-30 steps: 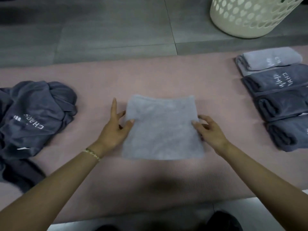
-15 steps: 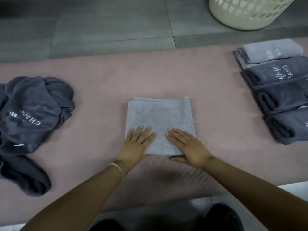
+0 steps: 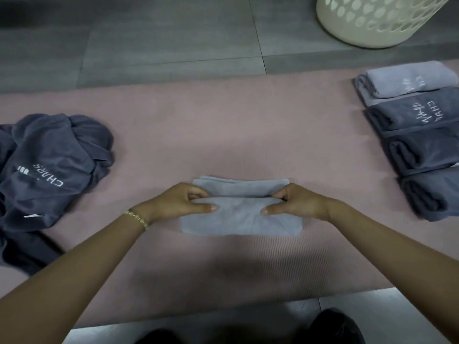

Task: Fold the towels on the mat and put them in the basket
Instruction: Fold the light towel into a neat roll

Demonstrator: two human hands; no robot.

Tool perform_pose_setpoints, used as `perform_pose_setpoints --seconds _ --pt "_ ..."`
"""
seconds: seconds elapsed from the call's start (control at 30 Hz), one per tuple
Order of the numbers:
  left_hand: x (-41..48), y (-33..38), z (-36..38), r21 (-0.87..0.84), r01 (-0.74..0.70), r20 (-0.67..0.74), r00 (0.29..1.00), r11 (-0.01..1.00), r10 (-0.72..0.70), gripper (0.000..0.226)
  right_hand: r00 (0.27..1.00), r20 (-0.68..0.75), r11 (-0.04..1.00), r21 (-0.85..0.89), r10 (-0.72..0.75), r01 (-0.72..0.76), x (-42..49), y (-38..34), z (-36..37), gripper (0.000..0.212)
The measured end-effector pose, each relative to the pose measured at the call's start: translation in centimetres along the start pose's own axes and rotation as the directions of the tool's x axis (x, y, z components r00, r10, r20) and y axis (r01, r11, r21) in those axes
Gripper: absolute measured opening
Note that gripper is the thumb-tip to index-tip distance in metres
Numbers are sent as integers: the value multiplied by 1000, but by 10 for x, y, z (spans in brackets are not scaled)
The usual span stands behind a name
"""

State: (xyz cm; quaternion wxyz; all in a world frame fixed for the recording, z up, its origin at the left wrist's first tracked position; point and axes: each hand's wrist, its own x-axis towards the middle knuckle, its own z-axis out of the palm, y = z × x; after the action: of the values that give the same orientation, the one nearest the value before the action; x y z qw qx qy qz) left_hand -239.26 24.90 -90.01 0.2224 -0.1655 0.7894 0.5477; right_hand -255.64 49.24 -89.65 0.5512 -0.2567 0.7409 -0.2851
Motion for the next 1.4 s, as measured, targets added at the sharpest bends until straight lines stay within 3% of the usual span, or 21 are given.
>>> perform_pose_setpoints --seconds 0.07,0.1,0.2,0.3,0.37,0.5,0.63,0.77,0.87,0.93,1.0,1.07,1.13,1.2,1.3,1.4 --pt "-8 -15 4 -278 44 -111 991 960 -78 38 988 -154 986 165 29 -3 5 8 4 21" --pt "-9 -24 10 -326 43 -155 983 945 -98 40 977 -208 973 229 45 4 7 10 4 25" --pt "-6 -27 27 -328 -34 -339 937 944 -84 13 951 -301 920 388 69 56 4 12 7 25" --pt "3 -25 38 -360 -121 -511 855 925 -86 20 930 -366 863 482 39 154 -5 23 16 35" --pt "9 -25 43 -373 -148 -581 807 916 -106 27 901 -433 878 434 5 203 -9 30 28 39" --pt "17 -29 50 -352 -110 -639 754 930 -153 25 729 -685 918 294 9 266 -2 37 46 31" --pt "20 -28 51 -345 12 -618 749 938 -237 27 637 -758 946 291 140 139 12 40 47 29" --pt "24 -28 46 -342 134 -643 688 930 -336 44 556 -802 957 286 220 35 17 32 46 34" --pt "25 -30 53 -424 147 -692 584 893 -425 42 507 -859 997 39 68 -67 15 33 41 54" --pt "24 -25 59 -553 140 -677 499 821 -541 48 527 -824 965 -261 -207 -29 15 32 32 60" --pt "25 -20 63 -657 116 -642 432 745 -633 70 650 -638 839 -544 -412 -2 21 24 21 66" --pt "26 -12 67 -741 114 -594 347 662 -725 86 815 -384 716 -696 -433 52 28 16 15 74" --pt "27 -1 71 -841 141 -466 301 523 -832 98 902 -256 703 -707 -348 71 32 14 13 81" --pt "29 6 74 -892 155 -359 328 424 -874 104 906 -290 753 -657 -309 47 35 16 13 78" --pt "33 5 85 -911 139 -309 391 388 -867 100 914 -317 787 -617 -255 6 37 9 10 52" --pt "34 7 100 -925 120 -266 473 361 -840 91 939 -295 840 -542 -178 -11 35 2 12 44"
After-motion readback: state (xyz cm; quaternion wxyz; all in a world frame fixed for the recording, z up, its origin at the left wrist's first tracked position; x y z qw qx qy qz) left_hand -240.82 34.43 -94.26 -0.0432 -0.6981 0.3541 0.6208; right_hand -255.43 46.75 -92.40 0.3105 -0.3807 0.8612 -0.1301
